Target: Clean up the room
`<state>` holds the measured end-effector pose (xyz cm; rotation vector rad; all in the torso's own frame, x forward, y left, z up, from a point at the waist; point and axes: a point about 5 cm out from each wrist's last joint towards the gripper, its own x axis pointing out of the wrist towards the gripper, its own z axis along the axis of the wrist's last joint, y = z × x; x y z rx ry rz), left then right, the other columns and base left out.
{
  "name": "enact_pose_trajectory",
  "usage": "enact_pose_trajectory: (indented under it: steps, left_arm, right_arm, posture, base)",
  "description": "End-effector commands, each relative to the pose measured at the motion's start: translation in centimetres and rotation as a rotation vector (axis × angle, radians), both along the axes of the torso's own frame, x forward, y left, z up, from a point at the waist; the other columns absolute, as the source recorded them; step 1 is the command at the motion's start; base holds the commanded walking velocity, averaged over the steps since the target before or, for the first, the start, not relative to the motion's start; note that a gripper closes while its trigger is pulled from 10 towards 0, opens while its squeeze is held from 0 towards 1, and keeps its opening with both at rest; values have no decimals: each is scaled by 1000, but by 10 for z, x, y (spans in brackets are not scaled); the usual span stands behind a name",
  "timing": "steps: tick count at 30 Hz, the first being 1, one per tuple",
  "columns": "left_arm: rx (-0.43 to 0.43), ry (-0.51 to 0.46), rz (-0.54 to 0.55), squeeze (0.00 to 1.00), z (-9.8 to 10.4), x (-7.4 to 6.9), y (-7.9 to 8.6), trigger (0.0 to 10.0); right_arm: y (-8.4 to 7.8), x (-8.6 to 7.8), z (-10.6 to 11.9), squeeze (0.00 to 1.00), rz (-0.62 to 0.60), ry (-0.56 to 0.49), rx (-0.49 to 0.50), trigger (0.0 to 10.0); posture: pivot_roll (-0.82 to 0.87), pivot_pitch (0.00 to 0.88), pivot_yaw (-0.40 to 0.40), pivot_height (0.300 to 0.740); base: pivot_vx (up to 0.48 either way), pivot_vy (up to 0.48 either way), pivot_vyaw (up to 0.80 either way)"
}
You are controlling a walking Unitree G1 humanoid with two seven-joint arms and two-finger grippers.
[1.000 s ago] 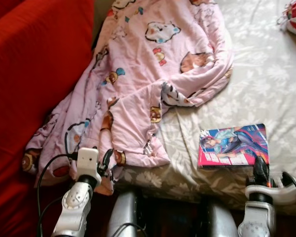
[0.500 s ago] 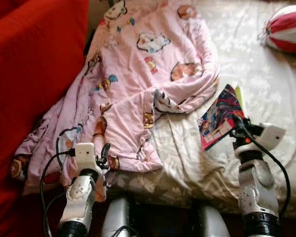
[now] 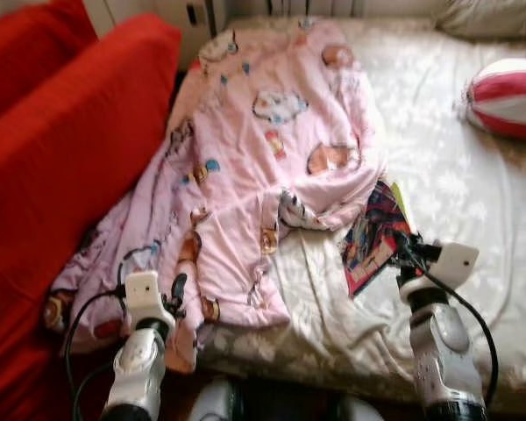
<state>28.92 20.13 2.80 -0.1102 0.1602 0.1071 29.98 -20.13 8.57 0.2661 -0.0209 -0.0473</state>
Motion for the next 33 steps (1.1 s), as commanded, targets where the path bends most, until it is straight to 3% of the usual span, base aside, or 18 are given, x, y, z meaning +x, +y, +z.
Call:
enact_pose_trajectory:
  steps: [1,8,16,21,26,33]
  left_arm:
    - [-25,51,41,0,-14,-11,4,10000]
    - [-59,79,58,0,-24,-18,-4,10000]
    - [-69,83,50,0,-26,-17,-11,10000]
    - [-54,75,56,0,-24,-16,-9,10000]
    - [-34,61,44,0,-21,-13,-7,10000]
    - [-19,59,46,0,-20,-13,-4,10000]
  right_arm:
    - [-1,0,9,0,12,-43,-19,10000]
    - [-5,-4,11,0,67,-39,-83,10000]
    - [-7,1,4,0,19,5,-8,10000]
    - [-2,2,1,0,25,15,-21,10000]
    - [-12,1,-2,0,-31,51,-18,10000]
    - [-8,1,-4,0,-36,47,-11,10000]
  posture:
    - [-7,108,6,740]
    - [-19,89,-27,740]
    - [-5,71,-36,740]
    - [-4,64,-33,740]
    - [-9,78,-22,740]
    - [-9,93,-15,740]
  base:
    - [0,0,0]
    - [0,0,0]
    - [0,0,0]
    - [0,0,0]
    - [0,-422,-431]
    - [0,-480,-718]
